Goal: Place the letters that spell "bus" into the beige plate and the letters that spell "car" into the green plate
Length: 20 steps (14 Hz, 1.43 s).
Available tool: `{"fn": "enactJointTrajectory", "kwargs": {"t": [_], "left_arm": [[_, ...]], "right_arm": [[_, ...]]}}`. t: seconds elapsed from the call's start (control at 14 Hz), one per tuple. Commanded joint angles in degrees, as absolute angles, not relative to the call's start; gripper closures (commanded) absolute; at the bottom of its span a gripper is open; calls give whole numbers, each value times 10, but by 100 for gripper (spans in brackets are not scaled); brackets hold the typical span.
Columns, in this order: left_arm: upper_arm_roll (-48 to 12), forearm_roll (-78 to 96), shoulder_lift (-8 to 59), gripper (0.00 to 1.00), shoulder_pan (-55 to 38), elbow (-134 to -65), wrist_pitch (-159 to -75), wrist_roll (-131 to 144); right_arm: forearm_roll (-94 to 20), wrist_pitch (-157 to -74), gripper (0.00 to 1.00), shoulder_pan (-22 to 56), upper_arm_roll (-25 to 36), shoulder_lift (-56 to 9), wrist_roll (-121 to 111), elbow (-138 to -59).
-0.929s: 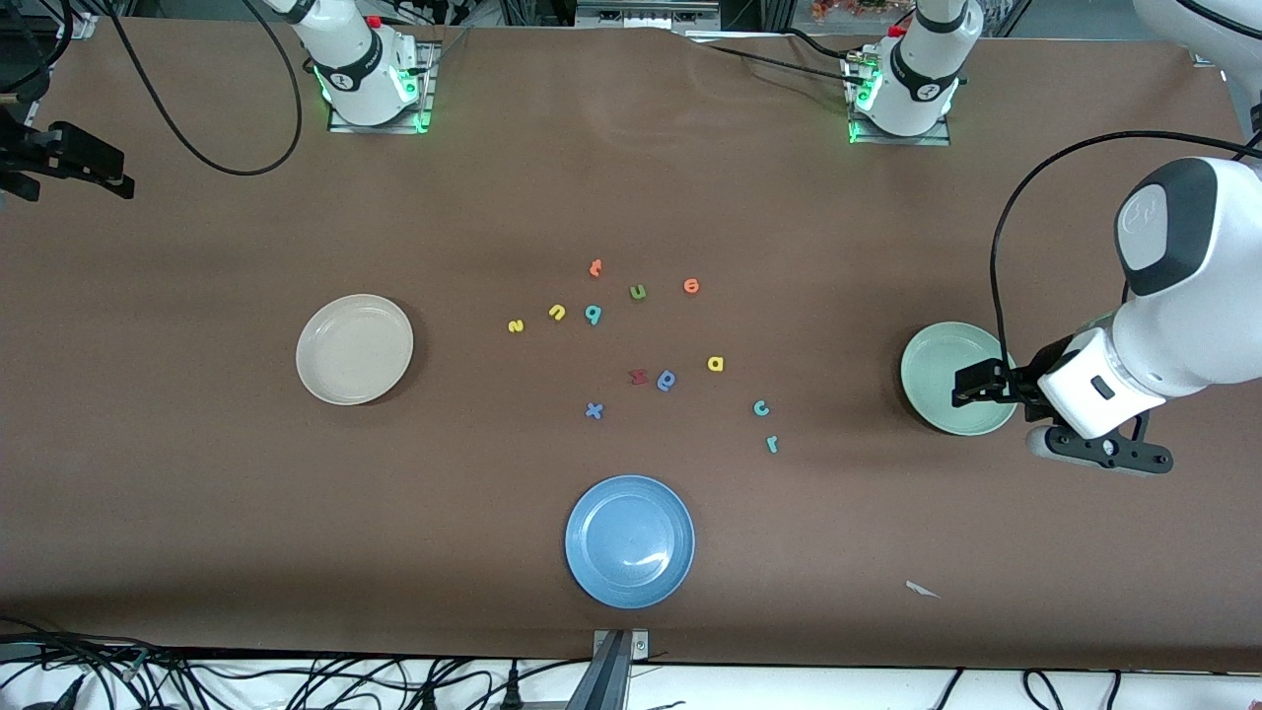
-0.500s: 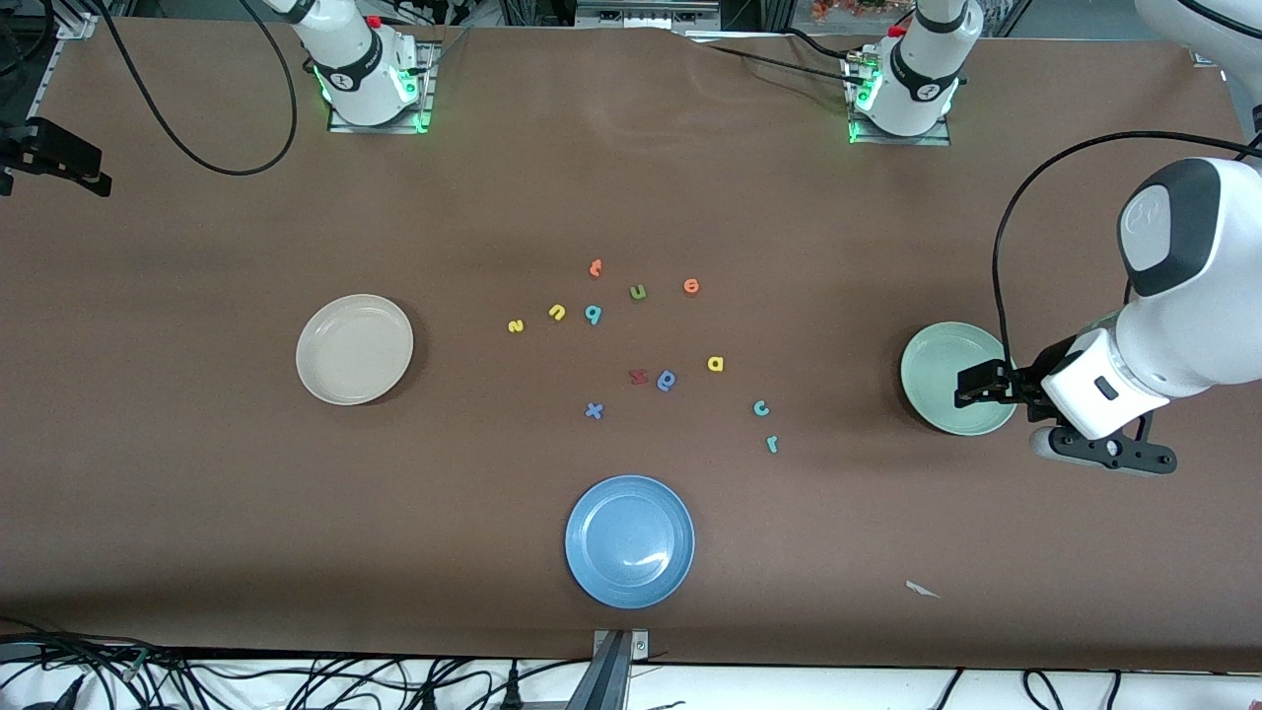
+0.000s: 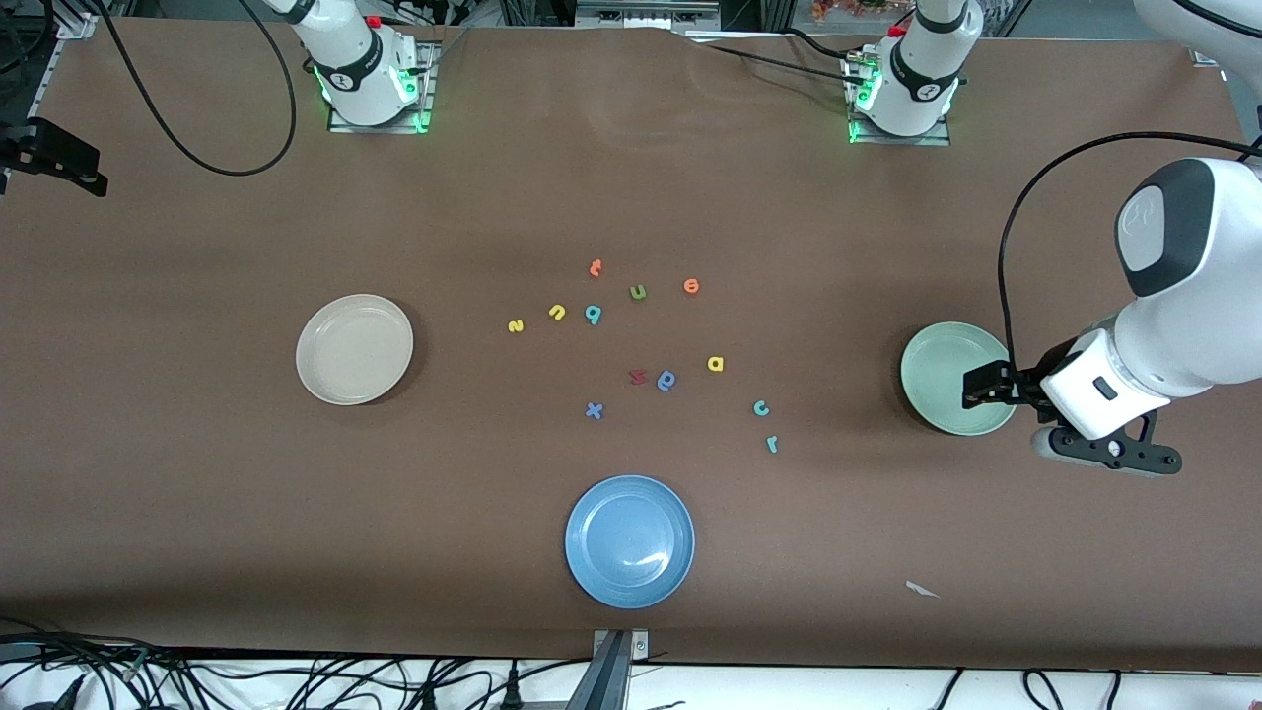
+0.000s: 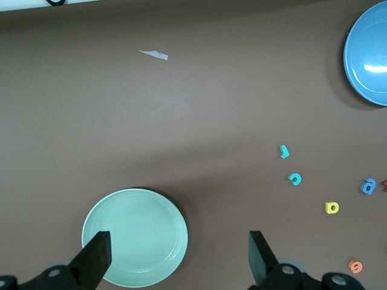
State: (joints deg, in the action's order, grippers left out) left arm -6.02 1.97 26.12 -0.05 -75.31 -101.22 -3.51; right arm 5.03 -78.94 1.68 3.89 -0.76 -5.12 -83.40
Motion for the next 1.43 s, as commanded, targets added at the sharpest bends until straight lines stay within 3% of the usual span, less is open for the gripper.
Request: {"fn": "enactJointTrajectory", "kwargs": {"t": [0.0, 0.43, 0.86, 1.36], "left_arm": [[-64, 7, 256, 0, -2, -746, -1002, -18], [-61, 1, 256, 0, 1, -749, -998, -17], [-56, -50, 248, 0, 8, -748, -931, -25], [-66, -20, 229, 0, 41, -758, -964, -25]], "right_arm": [[54, -785, 0, 17, 38, -8, -54, -824], [53, -787, 0, 18, 36, -8, -52, -819], [26, -786, 0, 20, 31, -9, -49, -813], [9, -785, 0, 19, 33, -8, -50, -813]]}}
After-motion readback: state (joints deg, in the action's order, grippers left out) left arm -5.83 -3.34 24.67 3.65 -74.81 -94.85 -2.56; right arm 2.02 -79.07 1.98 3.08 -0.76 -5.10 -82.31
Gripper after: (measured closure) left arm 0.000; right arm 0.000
